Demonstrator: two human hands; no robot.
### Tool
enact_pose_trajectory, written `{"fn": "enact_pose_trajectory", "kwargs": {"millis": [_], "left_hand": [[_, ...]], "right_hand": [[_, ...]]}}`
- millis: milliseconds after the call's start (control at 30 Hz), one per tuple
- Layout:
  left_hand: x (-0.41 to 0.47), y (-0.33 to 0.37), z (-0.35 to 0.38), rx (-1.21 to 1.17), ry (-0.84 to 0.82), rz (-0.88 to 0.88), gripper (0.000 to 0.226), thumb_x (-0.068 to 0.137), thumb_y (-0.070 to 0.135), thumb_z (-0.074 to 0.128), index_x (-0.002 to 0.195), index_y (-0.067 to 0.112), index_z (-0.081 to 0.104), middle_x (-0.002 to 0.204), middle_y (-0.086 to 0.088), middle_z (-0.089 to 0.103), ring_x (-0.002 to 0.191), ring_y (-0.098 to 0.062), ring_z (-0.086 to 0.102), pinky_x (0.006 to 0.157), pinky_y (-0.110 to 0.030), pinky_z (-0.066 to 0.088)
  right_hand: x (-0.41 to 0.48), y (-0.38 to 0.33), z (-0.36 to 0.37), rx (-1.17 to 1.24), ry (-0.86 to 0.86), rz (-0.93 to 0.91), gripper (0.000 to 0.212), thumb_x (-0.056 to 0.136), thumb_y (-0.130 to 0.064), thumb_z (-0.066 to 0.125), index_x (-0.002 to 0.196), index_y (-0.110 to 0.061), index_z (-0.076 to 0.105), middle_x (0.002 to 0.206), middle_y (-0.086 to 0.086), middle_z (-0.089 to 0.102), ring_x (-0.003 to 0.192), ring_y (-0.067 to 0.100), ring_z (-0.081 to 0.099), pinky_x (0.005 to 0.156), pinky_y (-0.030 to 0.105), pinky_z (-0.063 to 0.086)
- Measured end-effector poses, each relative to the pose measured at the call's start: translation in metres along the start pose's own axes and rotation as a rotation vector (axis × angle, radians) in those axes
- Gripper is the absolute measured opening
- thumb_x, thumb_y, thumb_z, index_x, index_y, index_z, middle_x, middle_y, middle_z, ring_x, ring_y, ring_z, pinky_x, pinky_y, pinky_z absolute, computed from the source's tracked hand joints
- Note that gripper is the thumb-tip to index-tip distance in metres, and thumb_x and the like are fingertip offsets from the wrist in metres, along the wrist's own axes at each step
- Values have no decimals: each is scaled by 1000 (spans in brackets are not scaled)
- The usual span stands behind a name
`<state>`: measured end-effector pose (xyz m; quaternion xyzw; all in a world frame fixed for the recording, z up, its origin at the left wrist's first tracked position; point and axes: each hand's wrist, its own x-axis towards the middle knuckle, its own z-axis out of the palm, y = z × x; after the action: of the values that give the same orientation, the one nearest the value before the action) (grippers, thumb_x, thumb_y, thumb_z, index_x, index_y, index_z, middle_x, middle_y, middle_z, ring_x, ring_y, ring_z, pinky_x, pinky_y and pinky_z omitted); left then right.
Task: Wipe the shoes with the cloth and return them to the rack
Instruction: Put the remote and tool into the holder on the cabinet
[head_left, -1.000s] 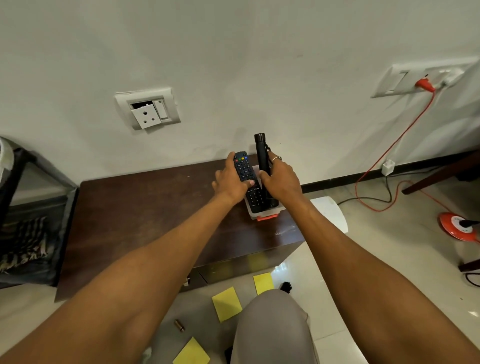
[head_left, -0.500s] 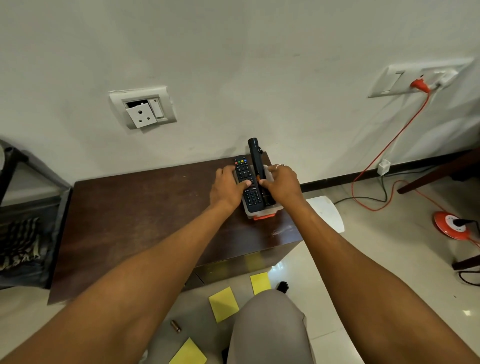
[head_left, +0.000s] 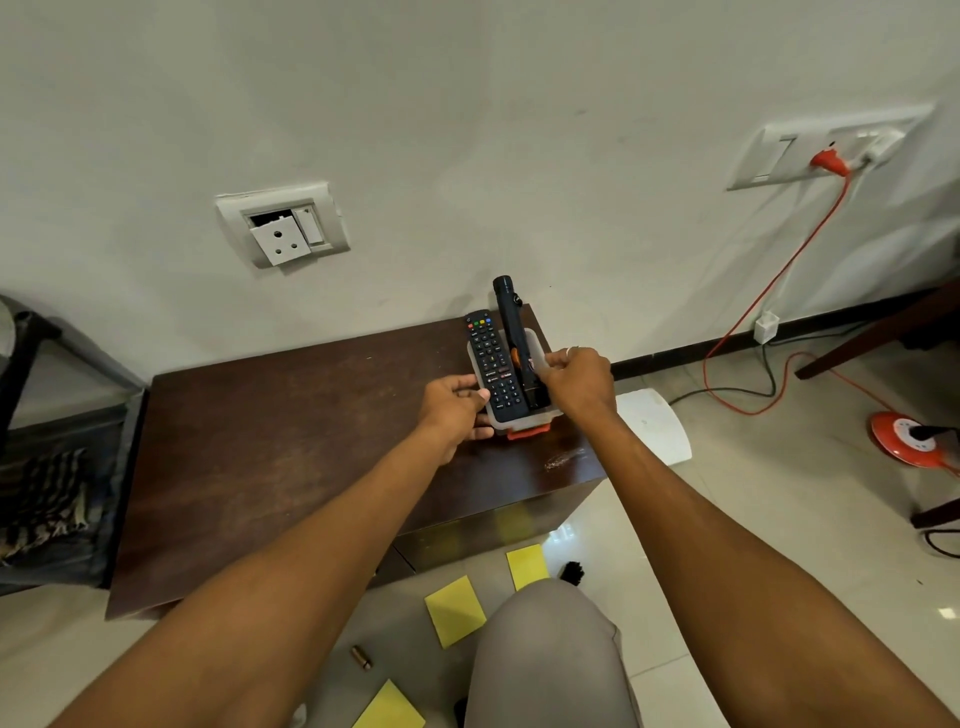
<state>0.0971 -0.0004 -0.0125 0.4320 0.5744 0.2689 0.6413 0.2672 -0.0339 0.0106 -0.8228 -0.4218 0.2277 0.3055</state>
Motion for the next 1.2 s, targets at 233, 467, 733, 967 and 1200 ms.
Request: {"fn": "enact_pose_trajectory", "kwargs": {"millis": [233, 467, 733, 967, 1200], "left_hand": [[26, 12, 6, 23, 29, 29, 28, 102, 6, 58, 130, 7, 60, 95, -4, 71, 55, -8, 64, 50, -26, 57], [46, 19, 7, 53, 48, 40, 26, 102, 6, 60, 127, 7, 61, 93, -4, 70, 45, -3, 62, 46, -24, 56], [22, 23, -5, 73, 77, 52, 28, 102, 13, 61, 130, 8, 61, 104, -6, 70, 61, -15, 65, 48, -27, 57], [-37, 33, -48, 110, 120, 120, 18, 101, 11, 62, 119, 13, 64, 99, -2, 65, 57, -12, 59, 43, -20, 48], [-118, 39, -101, 161, 169, 214, 25, 100, 16, 65, 125, 13, 66, 102, -4, 69, 64, -11, 61, 50, -20, 49]], "right_hand": [[26, 0, 2, 53, 6, -9, 17, 93, -13, 70, 92, 2, 77, 98, 14, 77, 92, 28, 72, 83, 41, 61], [44, -1, 7, 58, 23, -5, 17, 91, -4, 65, 96, 10, 73, 102, 26, 73, 98, 36, 70, 86, 43, 59], [23, -2, -1, 77, 36, 17, 31, 97, -3, 58, 126, -4, 69, 129, 11, 68, 117, 26, 65, 88, 23, 44], [-24, -34, -9, 80, -8, -67, 29, 97, -5, 55, 121, -7, 72, 123, 11, 71, 111, 26, 68, 87, 26, 55], [-83, -87, -10, 95, -69, -170, 30, 94, -9, 54, 112, -18, 76, 120, 5, 72, 107, 25, 69, 94, 39, 58]]}}
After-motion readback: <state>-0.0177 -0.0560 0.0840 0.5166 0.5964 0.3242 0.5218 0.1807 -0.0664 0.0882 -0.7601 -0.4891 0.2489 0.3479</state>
